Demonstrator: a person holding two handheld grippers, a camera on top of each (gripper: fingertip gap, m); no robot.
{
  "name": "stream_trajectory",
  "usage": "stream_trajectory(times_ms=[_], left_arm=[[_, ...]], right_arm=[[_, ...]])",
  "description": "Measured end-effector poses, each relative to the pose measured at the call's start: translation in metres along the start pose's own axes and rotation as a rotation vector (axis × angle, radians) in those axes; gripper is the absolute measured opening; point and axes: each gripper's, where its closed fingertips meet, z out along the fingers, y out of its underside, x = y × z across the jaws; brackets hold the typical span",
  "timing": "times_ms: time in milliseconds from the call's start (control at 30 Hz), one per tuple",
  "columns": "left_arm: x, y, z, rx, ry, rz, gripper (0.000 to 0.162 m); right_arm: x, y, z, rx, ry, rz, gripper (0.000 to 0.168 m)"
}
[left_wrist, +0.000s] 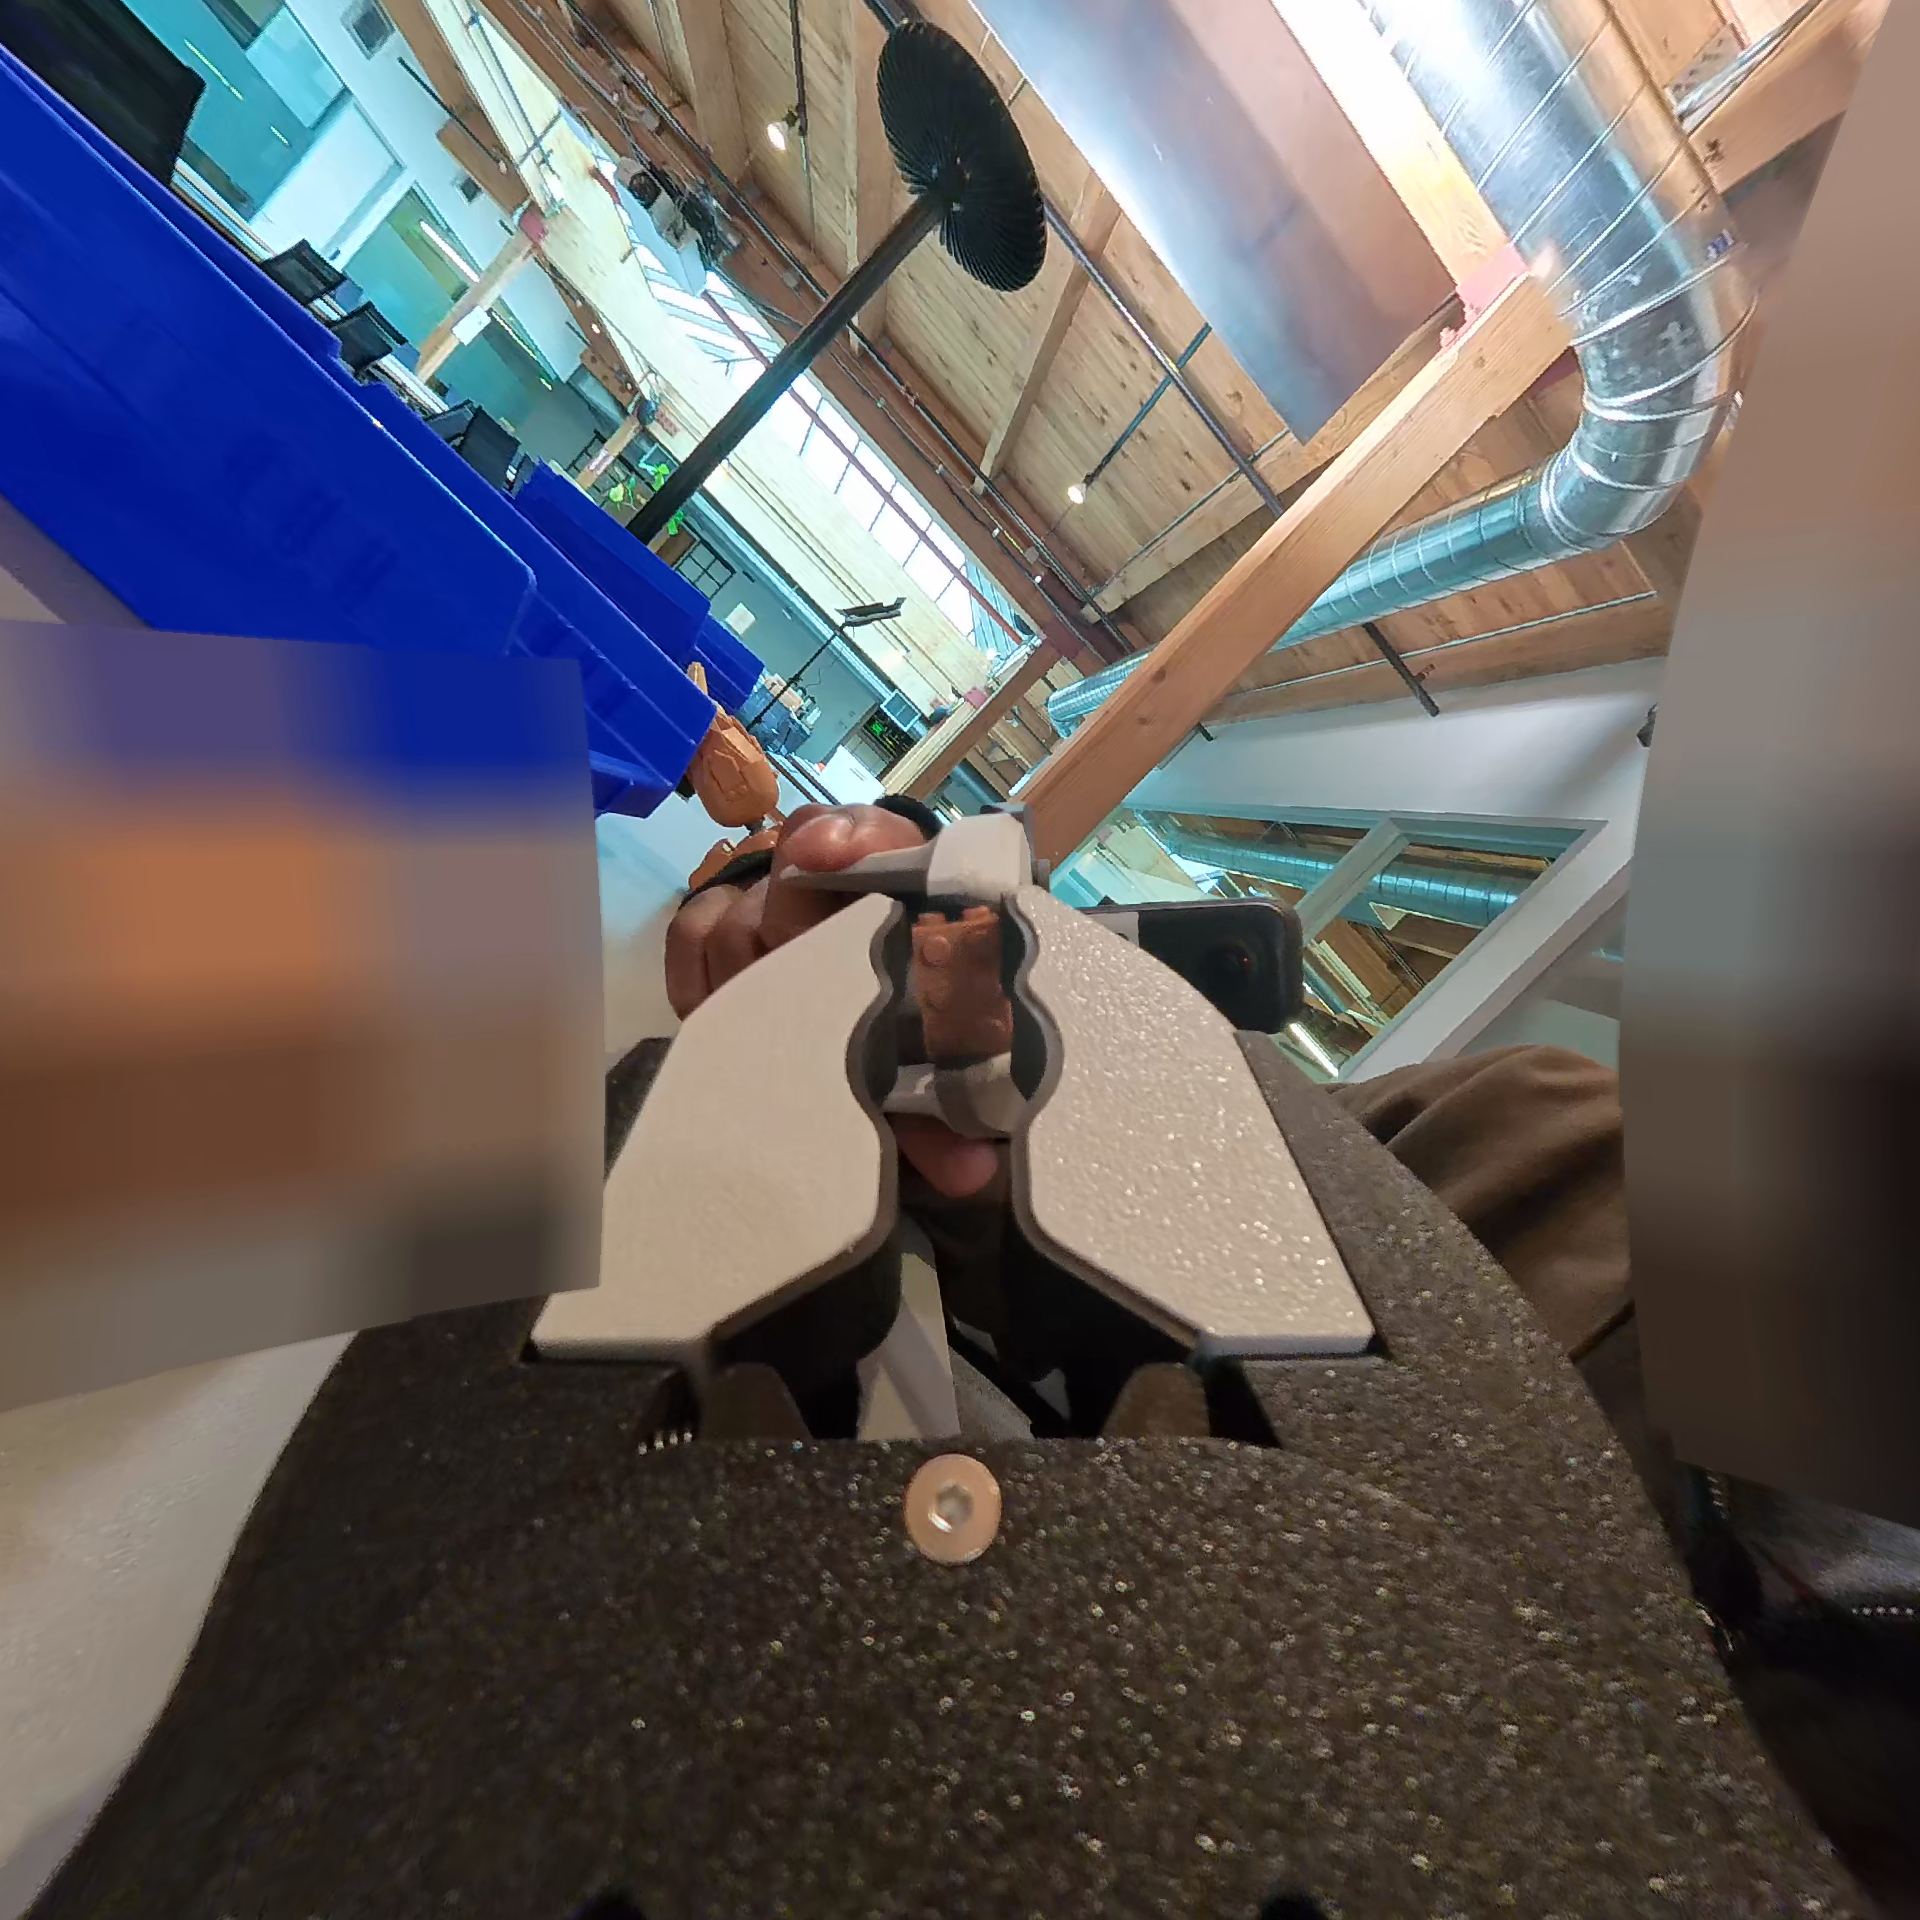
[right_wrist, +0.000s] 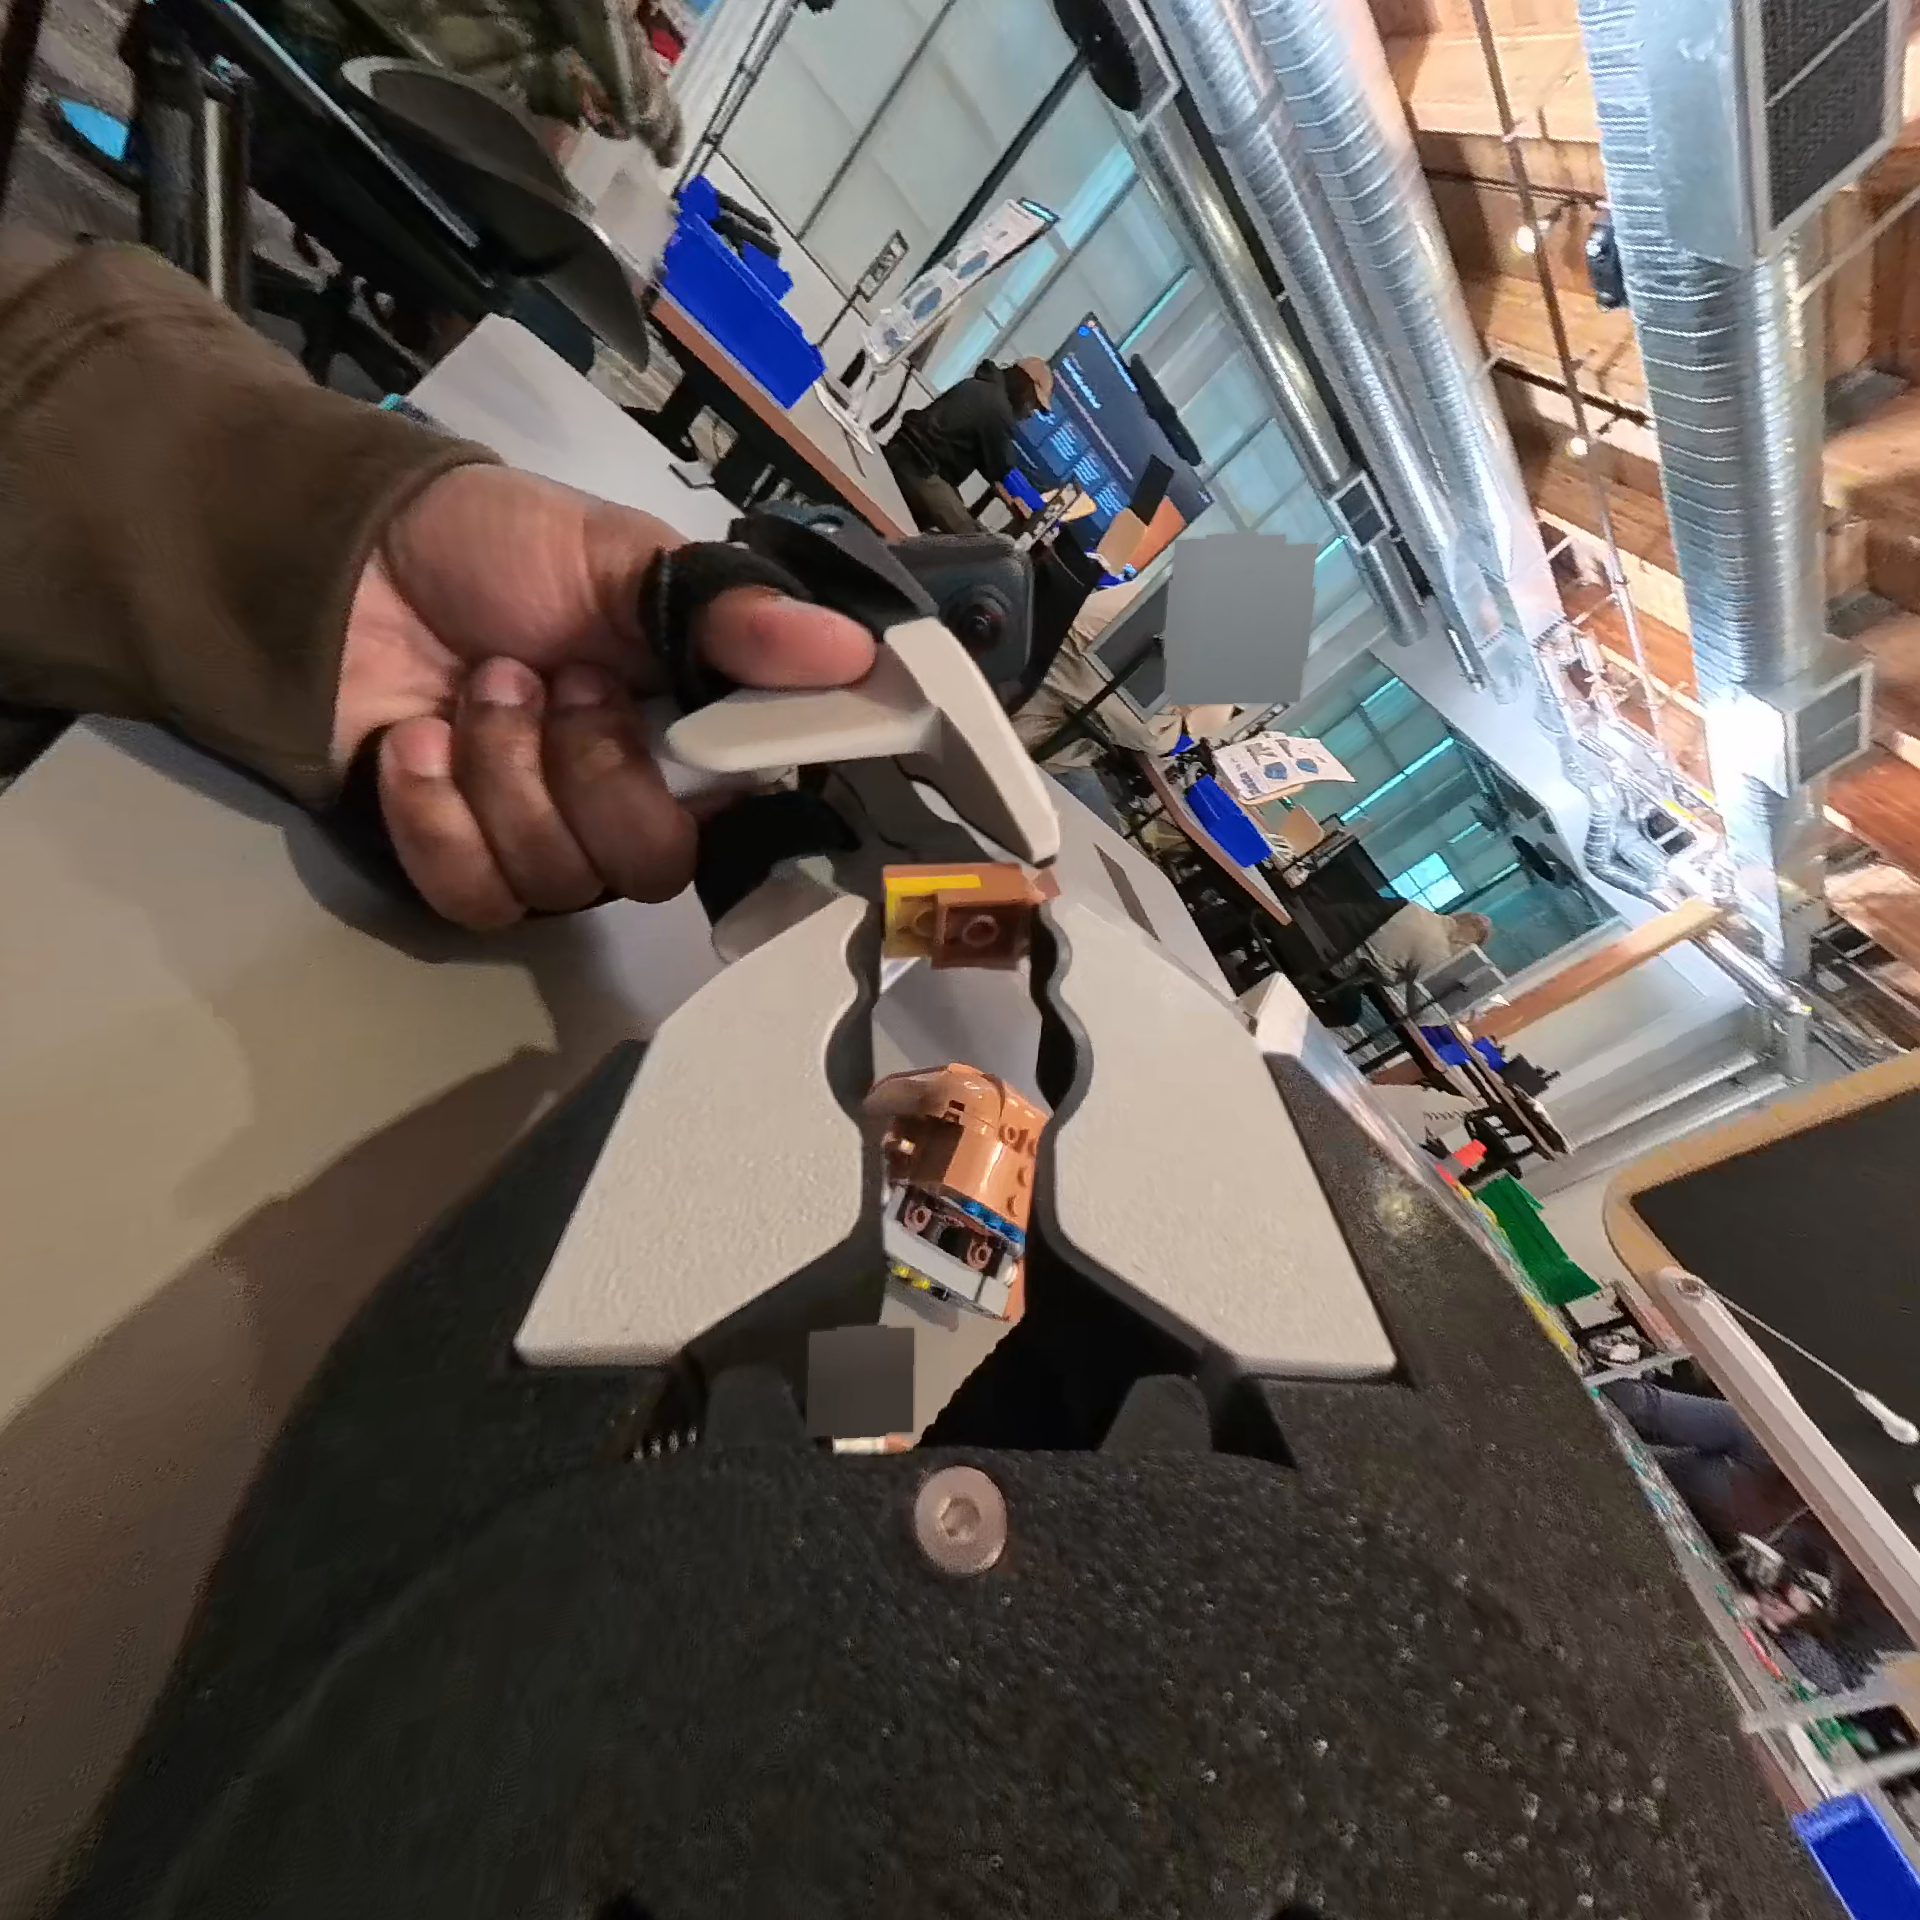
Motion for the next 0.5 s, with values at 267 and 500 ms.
stream_trajectory(times_ms=[267, 500], left_arm=[[0.0, 0.012, 0.003, -0.087, -0.018, 0.018, 0.019], [0.001, 0.01, 0.002, -0.072, -0.012, 0.009, 0.015]], right_arm=[[-0.011, 0.001, 0.0, -0.005, -0.055, -0.051, 0.026], [-0.01, 0.003, 0.002, -0.026, -0.035, -0.069, 0.026]])
